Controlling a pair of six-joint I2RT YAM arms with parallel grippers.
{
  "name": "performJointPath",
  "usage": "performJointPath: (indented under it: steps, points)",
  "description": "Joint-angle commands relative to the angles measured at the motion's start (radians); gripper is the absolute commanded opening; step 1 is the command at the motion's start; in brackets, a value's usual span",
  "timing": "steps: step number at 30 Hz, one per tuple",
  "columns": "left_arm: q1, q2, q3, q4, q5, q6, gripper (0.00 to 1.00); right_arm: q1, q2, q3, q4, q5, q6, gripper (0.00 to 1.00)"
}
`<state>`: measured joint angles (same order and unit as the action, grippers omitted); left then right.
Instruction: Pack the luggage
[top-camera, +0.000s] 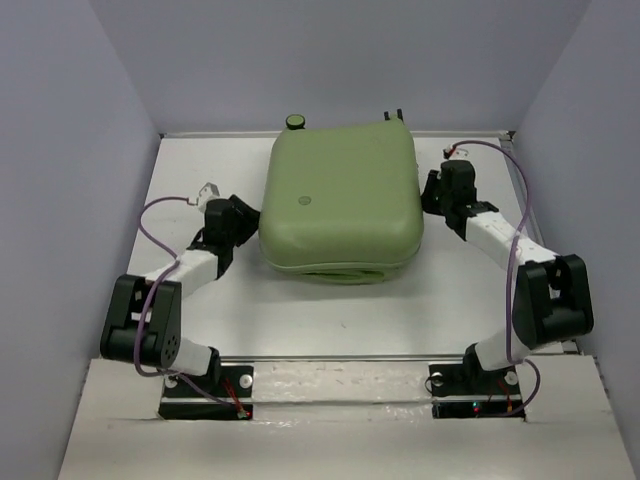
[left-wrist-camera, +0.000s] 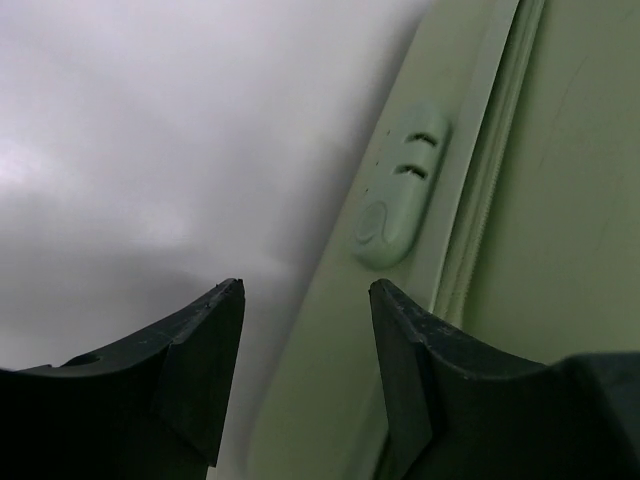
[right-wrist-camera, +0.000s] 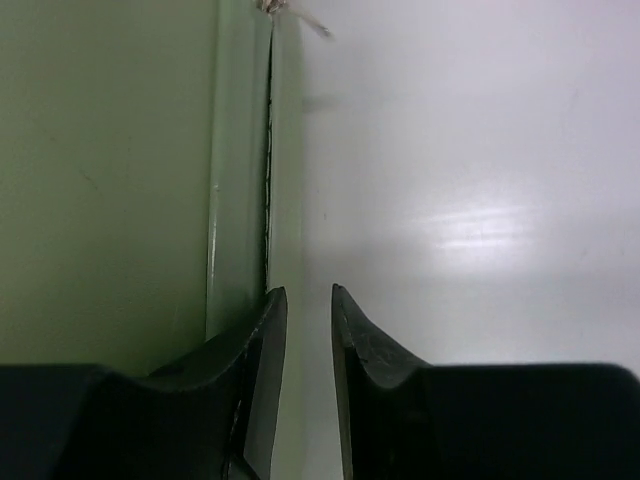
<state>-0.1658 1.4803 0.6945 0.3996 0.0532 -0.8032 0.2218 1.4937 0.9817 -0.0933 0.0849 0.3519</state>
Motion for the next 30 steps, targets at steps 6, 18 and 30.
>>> performJointPath:
  steps: [6, 18, 30]
  points:
    - [-0.403, -0.484, -0.348, 0.039, 0.018, -0.109, 0.64, 0.074, 0.12, 0.179, 0.109, -0.566, -0.102, 0.42]
    - [-0.279, -0.674, 0.212, -0.499, -0.211, 0.232, 0.89, -0.09, 0.068, 0.305, -0.075, -0.501, -0.08, 0.71]
    - [0.005, -0.207, 0.52, -0.456, 0.171, 0.237, 0.99, -0.09, -0.079, 0.247, -0.105, -0.508, -0.114, 0.94]
